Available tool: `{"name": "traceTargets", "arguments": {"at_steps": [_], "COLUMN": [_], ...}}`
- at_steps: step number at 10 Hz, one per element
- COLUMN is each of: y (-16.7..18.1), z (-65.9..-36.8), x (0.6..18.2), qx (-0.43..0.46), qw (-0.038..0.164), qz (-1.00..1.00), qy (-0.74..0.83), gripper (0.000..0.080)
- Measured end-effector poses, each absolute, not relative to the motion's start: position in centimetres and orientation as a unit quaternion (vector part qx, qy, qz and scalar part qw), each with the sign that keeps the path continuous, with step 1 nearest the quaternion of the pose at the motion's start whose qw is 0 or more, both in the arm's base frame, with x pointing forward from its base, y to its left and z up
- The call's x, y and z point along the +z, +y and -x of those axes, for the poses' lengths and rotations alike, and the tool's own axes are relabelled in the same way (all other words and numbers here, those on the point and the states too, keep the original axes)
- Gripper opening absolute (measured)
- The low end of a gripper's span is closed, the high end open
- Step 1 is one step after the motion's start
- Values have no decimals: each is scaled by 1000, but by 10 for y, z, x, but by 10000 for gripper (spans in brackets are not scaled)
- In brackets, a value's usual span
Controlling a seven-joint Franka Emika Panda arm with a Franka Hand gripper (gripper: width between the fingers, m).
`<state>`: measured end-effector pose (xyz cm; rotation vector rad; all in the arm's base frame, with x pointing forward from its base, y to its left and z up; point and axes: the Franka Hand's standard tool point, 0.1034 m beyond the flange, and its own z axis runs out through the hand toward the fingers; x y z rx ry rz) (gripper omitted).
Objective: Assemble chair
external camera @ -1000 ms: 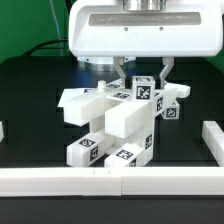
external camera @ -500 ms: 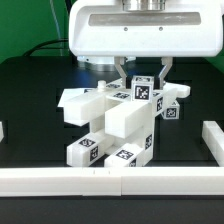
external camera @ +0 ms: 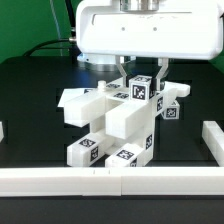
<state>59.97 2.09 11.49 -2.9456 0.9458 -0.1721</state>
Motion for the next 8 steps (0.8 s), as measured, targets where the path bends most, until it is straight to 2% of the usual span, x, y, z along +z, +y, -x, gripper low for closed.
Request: {"name": "traceTargets", "arguments": {"at_steps": [8], "y": [25], "z": [-600], "x": [115], "qx": [-44], "qw": [48], "qz": [840], "qy": [538], "gripper": [287]}}
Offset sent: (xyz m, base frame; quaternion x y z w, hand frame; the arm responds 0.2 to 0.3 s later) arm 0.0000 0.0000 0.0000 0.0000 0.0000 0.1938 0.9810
